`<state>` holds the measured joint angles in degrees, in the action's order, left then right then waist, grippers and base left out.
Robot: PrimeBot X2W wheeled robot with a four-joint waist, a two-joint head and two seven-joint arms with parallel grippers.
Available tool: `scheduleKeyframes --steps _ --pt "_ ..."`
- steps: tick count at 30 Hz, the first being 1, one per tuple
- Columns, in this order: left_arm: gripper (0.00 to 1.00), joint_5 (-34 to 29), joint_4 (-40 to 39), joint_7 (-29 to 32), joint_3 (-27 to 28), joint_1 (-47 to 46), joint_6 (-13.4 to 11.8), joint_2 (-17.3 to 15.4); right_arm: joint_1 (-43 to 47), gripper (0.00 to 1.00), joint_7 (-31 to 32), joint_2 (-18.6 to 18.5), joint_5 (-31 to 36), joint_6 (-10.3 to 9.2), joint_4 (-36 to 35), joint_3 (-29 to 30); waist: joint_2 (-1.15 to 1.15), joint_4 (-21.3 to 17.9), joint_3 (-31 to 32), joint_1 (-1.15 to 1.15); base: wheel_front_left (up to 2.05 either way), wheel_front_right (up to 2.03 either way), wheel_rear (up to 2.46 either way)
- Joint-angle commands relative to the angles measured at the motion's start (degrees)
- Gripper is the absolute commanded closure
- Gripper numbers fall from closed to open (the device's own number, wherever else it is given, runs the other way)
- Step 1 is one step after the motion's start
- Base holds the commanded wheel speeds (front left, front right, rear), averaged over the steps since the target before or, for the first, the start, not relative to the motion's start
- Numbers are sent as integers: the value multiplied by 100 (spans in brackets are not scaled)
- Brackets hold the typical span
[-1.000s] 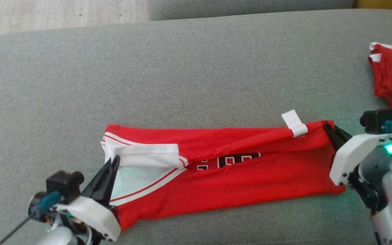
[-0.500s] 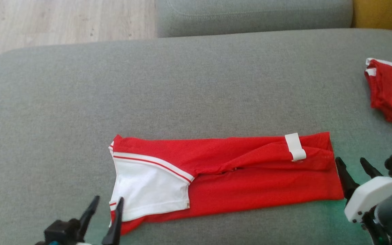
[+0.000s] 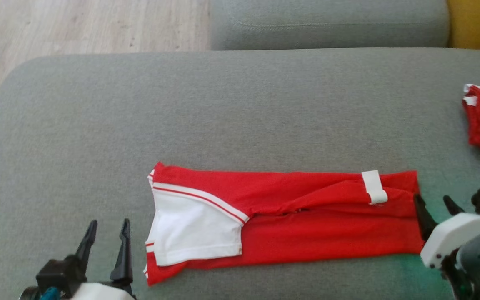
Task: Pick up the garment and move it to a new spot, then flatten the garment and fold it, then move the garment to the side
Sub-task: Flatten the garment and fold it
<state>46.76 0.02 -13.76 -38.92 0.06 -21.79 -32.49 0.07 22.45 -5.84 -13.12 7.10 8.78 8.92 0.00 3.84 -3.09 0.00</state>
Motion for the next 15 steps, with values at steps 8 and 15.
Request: scheduleKeyframes --steps 8,15 --pt "0 -173 -266 -105 389 -191 -168 -91 -811 0 53 -162 316 39 946 190 0 310 -152 0 0 0 0" --pt "0 -246 -364 -102 383 -157 -249 -90 -903 0 25 -141 337 39 1817 299 0 479 -155 0 0 0 0"
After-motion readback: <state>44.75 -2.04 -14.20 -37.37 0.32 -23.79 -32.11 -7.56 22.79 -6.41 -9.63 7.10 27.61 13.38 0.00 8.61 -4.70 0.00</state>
